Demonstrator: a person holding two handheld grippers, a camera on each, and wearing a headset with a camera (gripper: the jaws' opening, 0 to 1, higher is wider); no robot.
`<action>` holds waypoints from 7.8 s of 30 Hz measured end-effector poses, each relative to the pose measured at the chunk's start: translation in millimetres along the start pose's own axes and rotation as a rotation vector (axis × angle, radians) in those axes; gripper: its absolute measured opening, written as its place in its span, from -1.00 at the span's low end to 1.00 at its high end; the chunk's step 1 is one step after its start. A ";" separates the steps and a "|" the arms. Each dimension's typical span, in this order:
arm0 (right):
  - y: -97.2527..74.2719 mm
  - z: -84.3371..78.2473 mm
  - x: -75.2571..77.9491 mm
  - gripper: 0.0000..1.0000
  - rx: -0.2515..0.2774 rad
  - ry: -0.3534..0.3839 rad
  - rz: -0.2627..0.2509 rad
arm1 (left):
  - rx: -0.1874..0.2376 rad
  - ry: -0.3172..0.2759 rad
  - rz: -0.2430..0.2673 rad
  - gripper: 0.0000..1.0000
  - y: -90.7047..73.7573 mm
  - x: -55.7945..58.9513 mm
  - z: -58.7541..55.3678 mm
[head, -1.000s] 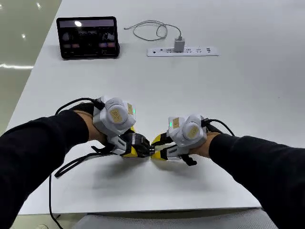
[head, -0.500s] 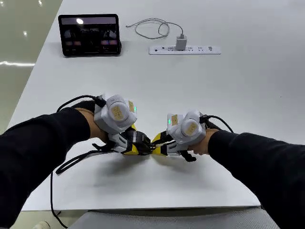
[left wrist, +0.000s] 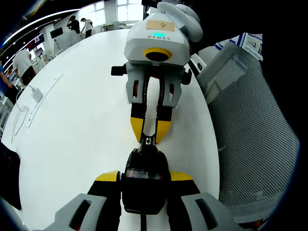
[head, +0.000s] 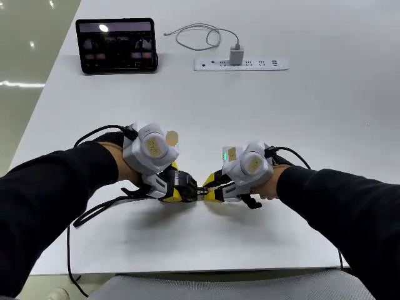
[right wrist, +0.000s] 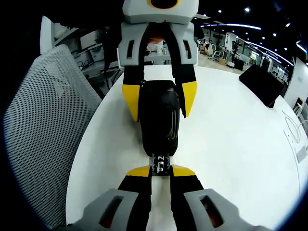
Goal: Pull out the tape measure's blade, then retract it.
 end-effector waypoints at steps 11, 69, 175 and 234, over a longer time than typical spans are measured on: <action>-1.8 -2.2 -0.4 -0.79 -0.008 0.023 -0.006 | 0.006 -0.006 0.004 -0.35 -0.6 0.4 0.2; -8.7 -10.8 0.1 -0.79 -0.013 0.058 -0.014 | 0.021 -0.020 0.005 -0.35 0.2 -1.4 -3.6; -60.8 -63.0 -0.9 -0.79 -0.070 0.115 -0.051 | 0.043 -0.015 0.013 -0.36 0.6 -0.2 -2.6; -85.2 -84.4 -0.2 -0.79 -0.099 0.139 -0.066 | 0.048 -0.018 0.023 -0.36 0.9 0.1 -3.1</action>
Point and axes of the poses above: the centre of the closed fingertips' face, and the gripper's own axes: y roughly forward along the fingers, x roughly to its right, z roughly out of its top, the point moved 7 cm from there along -y, roughly backward along the fingers, and after that the axes turned 1 degree about z, right-handed, at the moved point
